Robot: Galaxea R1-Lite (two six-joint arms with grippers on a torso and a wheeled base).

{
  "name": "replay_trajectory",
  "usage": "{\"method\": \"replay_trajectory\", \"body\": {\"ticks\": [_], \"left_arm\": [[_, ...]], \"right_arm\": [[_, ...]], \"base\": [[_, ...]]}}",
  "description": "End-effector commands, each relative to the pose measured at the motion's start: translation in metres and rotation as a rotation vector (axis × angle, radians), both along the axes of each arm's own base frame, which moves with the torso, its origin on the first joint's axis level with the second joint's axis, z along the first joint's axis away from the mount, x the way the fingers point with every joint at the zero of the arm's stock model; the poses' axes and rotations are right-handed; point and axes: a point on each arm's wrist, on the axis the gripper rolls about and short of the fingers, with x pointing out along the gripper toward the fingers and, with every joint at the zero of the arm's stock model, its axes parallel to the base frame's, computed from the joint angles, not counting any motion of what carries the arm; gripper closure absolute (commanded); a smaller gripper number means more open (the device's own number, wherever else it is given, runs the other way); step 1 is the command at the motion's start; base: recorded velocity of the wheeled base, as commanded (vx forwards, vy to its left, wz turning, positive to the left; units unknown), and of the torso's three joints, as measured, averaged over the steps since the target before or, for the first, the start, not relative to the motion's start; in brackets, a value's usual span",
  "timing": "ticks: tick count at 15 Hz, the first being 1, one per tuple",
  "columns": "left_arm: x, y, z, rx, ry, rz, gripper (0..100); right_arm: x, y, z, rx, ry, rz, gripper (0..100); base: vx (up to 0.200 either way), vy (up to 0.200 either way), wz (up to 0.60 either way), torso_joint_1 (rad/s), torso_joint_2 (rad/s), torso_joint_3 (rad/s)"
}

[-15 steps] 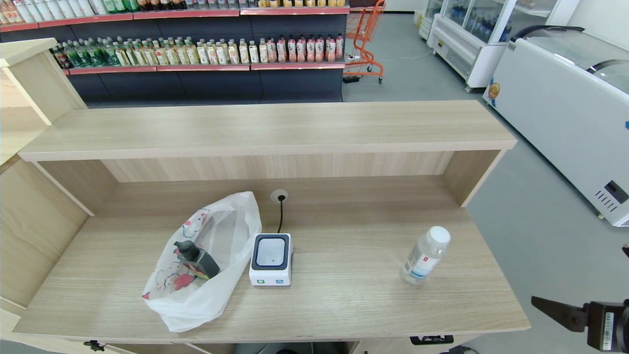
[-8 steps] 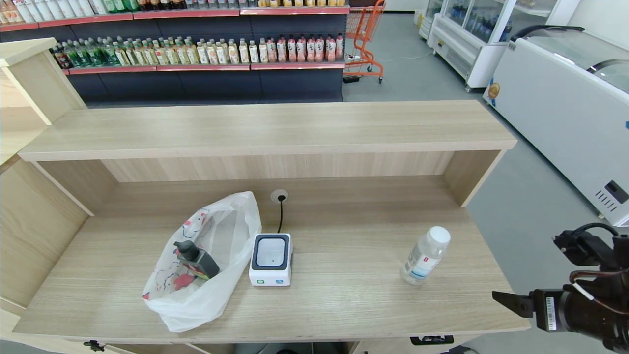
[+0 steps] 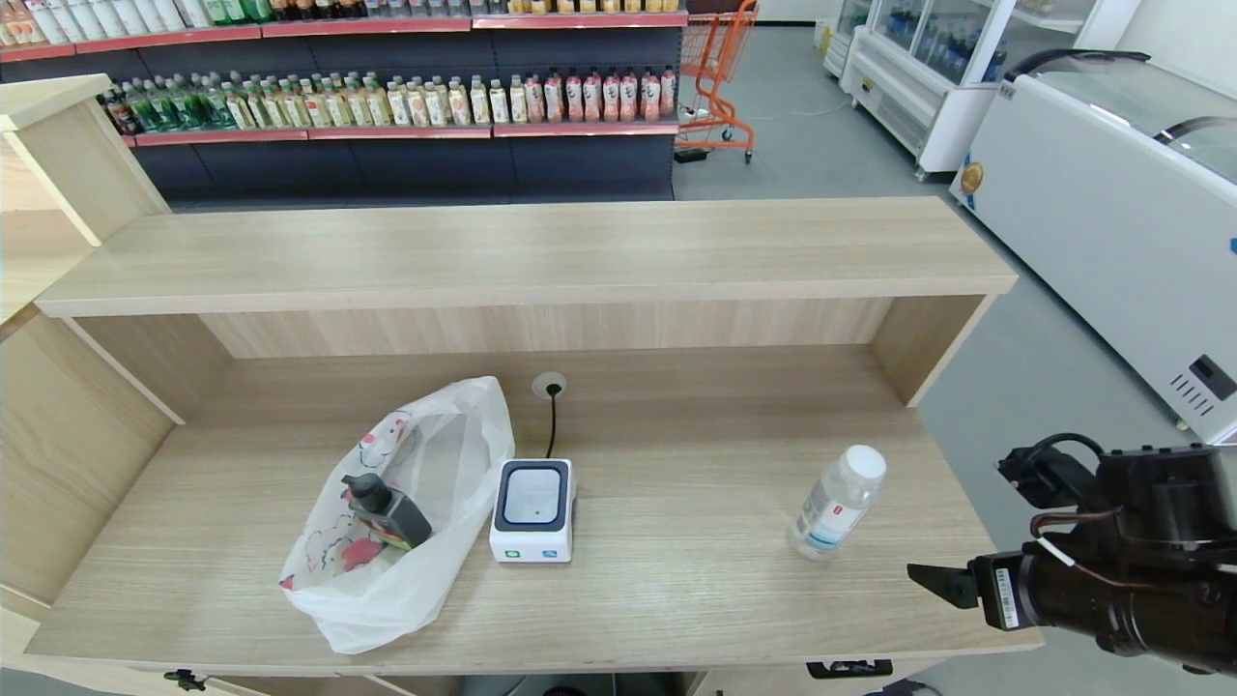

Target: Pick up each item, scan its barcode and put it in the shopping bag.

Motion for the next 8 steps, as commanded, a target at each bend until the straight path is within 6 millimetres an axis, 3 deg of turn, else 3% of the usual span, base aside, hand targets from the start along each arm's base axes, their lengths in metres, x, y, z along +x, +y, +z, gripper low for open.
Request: {"method": "replay_trajectory", "body": {"ticks": [1,8], "left_arm": [[0.000,0.000,0.000,0.001,0.001,0.000,0],[0.000,0.000,0.000,0.000,0.001,0.001,0]], "right_arm": [[0.011,0.004,-0.015,-0.034,0.026,0.033,0],[0.032,0.021,-0.033,-0.071,-0.057,0.154,0]], "base": [[0.000,0.000,0.00,0.000,0.00,0.000],[0.000,0.000,0.00,0.000,0.00,0.000]]}}
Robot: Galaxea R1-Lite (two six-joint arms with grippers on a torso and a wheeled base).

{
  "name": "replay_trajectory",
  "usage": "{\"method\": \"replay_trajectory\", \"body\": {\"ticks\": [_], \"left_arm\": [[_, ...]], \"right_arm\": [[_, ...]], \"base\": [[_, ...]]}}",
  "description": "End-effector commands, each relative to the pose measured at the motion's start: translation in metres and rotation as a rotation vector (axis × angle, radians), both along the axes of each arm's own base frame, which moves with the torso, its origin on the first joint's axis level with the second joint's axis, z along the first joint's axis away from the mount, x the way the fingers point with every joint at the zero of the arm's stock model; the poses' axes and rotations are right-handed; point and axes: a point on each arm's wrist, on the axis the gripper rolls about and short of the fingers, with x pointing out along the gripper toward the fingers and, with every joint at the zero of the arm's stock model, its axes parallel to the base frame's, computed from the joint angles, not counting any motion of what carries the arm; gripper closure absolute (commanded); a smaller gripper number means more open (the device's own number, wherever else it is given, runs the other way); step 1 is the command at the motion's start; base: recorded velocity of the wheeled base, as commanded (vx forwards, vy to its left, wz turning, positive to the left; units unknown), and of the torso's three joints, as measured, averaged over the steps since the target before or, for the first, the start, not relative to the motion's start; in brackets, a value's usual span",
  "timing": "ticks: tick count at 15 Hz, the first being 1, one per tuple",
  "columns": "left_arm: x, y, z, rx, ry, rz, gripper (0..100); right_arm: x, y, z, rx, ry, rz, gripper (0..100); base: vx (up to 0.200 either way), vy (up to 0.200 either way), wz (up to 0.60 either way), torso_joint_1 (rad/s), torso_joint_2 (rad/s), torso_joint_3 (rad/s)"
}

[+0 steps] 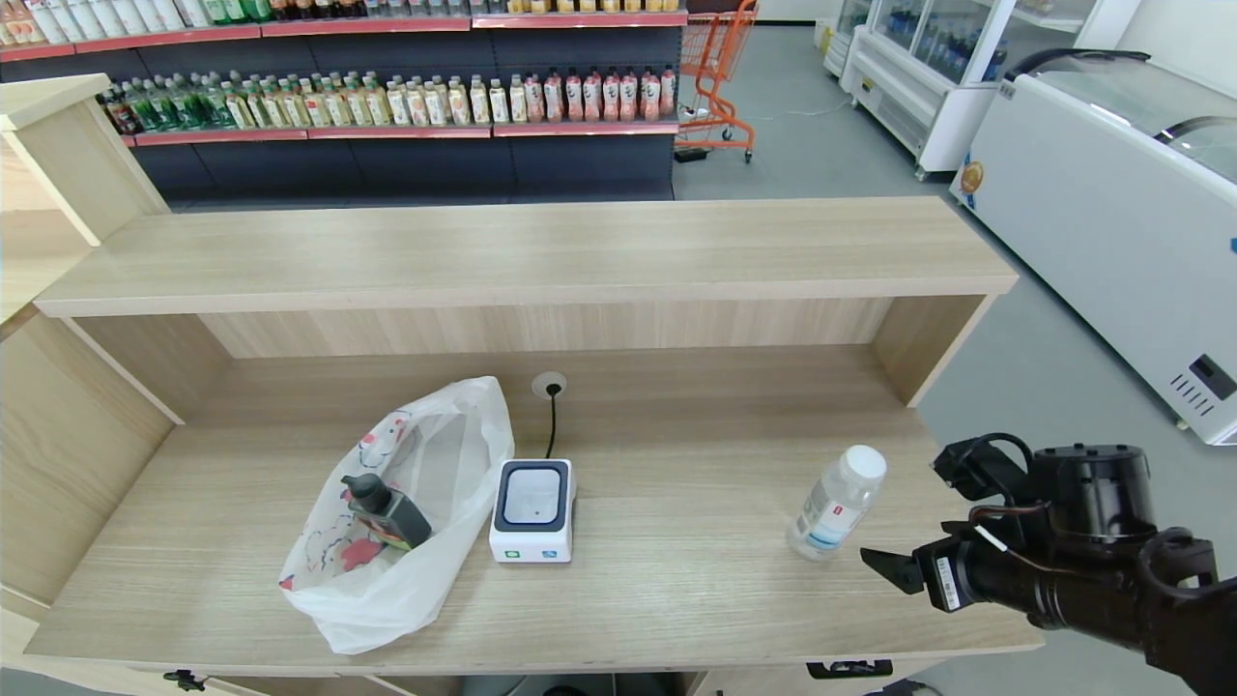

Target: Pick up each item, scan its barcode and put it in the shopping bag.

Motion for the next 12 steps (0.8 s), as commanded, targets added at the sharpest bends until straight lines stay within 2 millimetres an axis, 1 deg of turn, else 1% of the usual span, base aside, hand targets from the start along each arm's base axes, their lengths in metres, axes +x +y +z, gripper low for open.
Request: {"method": "replay_trajectory", "body": {"ticks": [1,7,12], "left_arm": [[0.000,0.000,0.000,0.000,0.001,0.000,0],[0.000,0.000,0.000,0.000,0.001,0.000,0],[0.000,0.000,0.000,0.001,0.001,0.001,0]], "right_arm": [[0.004,0.006,-0.011,-0.003,0.032,0.030,0],[0.019,0.012,-0.022,-0.104,-0.067,0.157,0],[0.030,0.014,-0.030,-0.117,-0.141,0.202,0]], "base": [[0.000,0.000,0.00,0.000,0.00,0.000],[0.000,0.000,0.00,0.000,0.00,0.000],[0.000,0.000,0.00,0.000,0.00,0.000]]}}
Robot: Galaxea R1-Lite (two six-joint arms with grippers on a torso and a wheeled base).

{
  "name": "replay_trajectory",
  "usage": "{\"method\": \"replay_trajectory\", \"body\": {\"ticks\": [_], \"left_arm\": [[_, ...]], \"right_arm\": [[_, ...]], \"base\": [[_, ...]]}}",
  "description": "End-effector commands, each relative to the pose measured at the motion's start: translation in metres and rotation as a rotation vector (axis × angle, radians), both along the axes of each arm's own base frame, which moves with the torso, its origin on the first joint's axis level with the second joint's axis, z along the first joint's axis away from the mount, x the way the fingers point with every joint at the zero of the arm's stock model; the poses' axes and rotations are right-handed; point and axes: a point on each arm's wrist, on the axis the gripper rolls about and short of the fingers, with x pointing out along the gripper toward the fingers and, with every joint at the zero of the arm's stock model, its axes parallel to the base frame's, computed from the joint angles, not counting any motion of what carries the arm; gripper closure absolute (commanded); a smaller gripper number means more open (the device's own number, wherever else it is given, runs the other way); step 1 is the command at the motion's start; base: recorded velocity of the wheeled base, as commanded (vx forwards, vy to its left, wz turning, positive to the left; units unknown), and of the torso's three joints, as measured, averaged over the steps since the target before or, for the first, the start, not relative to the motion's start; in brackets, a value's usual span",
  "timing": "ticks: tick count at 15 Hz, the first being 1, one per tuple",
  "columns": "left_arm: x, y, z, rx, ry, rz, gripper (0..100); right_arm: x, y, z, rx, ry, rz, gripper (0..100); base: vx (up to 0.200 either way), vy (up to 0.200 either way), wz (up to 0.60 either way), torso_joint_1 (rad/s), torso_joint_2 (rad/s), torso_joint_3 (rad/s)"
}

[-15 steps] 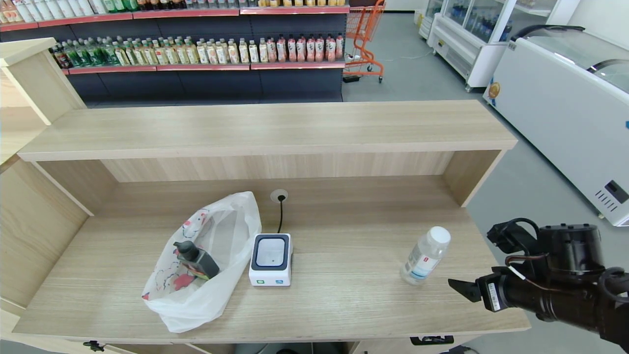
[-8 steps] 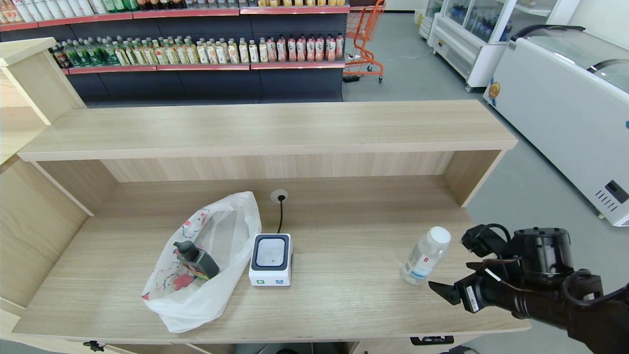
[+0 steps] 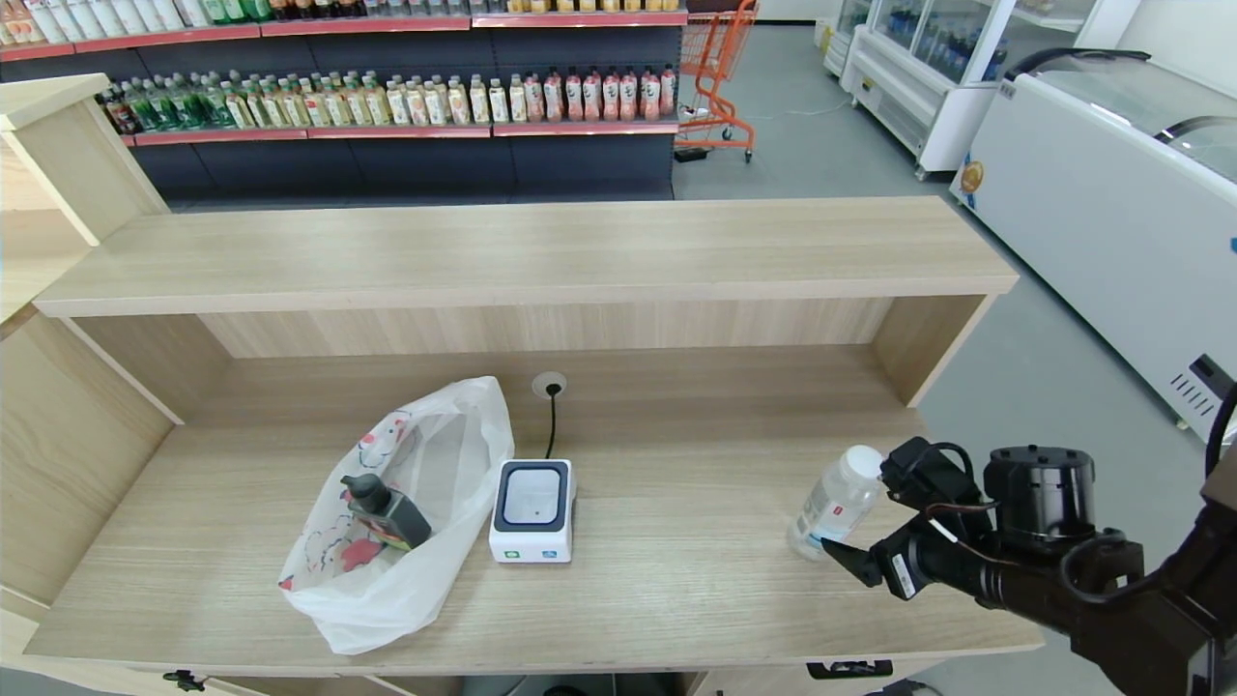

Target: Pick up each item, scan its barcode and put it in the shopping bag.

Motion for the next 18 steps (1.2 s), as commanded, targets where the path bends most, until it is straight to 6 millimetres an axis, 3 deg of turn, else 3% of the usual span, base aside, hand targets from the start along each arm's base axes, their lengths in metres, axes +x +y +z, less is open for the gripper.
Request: {"method": "replay_trajectory", "body": {"ticks": [1,14,15,18], "left_arm": [[0.000,0.000,0.000,0.001,0.001,0.001,0],[0.000,0.000,0.000,0.001,0.001,0.000,0],[0.000,0.000,0.000,0.001,0.001,0.001,0],[0.000,0.000,0.000,0.001,0.001,0.000,0]], "right_arm": [[0.005,0.001,-0.012,-0.002,0.010,0.003,0],[0.036,0.021,-0.032,0.024,-0.107,0.153,0],[0.039,0.022,-0.034,0.022,-0.111,0.156,100],[0.047,0.024,-0.032,0.026,-0.141,0.163,100]], "base": [[0.000,0.000,0.00,0.000,0.00,0.000],[0.000,0.000,0.00,0.000,0.00,0.000],[0.000,0.000,0.00,0.000,0.00,0.000],[0.000,0.000,0.00,0.000,0.00,0.000]]}}
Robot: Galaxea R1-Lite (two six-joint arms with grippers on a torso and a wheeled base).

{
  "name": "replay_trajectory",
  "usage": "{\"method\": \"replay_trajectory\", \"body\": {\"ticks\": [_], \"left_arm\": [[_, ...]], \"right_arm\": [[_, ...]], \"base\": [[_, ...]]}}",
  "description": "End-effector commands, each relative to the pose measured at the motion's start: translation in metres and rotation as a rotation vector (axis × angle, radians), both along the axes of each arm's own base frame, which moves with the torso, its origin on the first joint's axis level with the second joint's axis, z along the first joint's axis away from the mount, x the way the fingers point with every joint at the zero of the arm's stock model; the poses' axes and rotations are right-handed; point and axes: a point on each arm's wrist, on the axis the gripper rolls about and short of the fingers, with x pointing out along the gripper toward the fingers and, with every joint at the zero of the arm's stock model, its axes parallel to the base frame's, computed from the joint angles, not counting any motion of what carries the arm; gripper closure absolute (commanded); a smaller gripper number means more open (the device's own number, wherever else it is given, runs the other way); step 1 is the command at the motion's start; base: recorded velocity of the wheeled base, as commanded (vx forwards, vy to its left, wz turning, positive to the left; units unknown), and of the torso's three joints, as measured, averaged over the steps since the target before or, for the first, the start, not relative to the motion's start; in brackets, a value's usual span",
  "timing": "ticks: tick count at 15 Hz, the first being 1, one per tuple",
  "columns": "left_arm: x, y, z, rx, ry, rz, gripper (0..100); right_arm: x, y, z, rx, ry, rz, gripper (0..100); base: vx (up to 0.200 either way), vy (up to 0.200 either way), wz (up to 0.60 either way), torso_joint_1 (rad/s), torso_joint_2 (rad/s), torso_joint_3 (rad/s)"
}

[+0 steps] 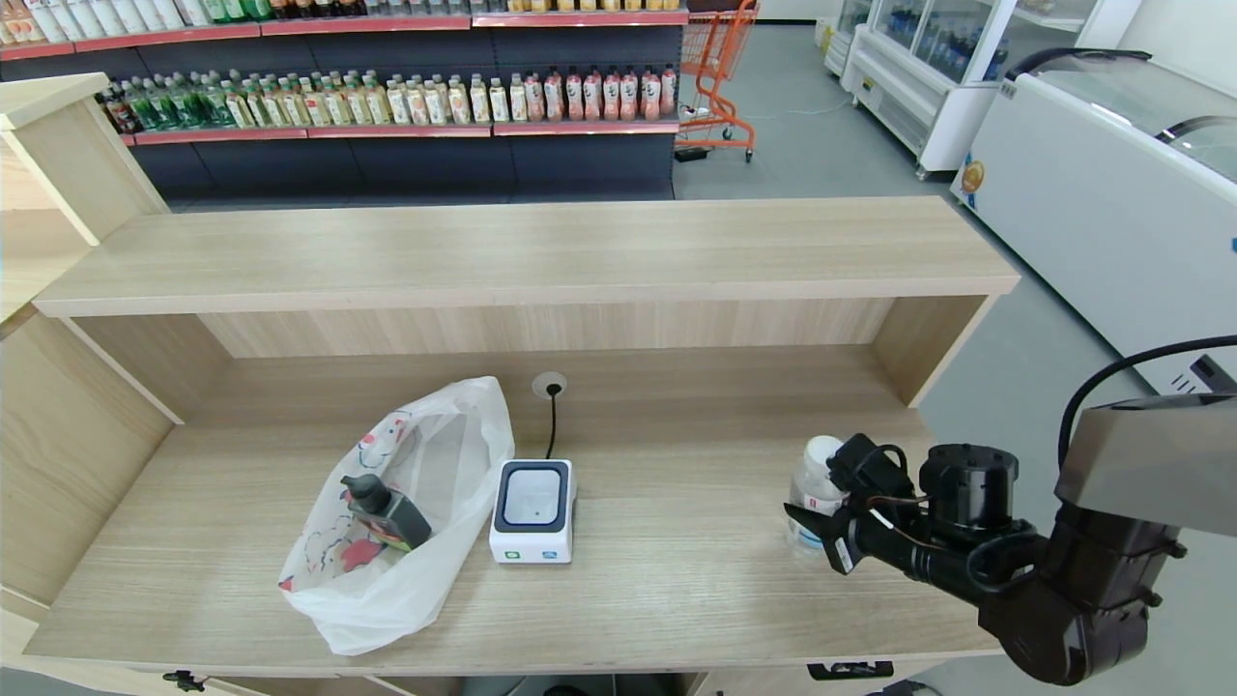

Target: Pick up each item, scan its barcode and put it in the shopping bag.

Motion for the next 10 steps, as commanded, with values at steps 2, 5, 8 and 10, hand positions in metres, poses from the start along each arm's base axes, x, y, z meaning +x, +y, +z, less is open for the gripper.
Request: {"method": "replay_trajectory", "body": {"ticks": [2,5,8,10], "left_arm": [[0.000,0.000,0.000,0.000,0.001,0.000,0],[0.000,0.000,0.000,0.000,0.001,0.000,0],[0.000,0.000,0.000,0.001,0.001,0.000,0],[0.000,0.000,0.000,0.000,0.001,0.000,0]], "right_arm": [[0.005,0.001,0.002,0.006,-0.023,0.000,100],[0.003,0.001,0.008,0.017,-0.065,0.000,100],[-0.006,-0.008,0.012,0.028,-0.050,-0.005,100],[-0.012,-0.015,0.024,0.105,-0.042,0.063,100]], "base": [[0.000,0.000,0.00,0.000,0.00,0.000],[0.000,0.000,0.00,0.000,0.00,0.000],[0.000,0.000,0.00,0.000,0.00,0.000],[0.000,0.000,0.00,0.000,0.00,0.000]]}}
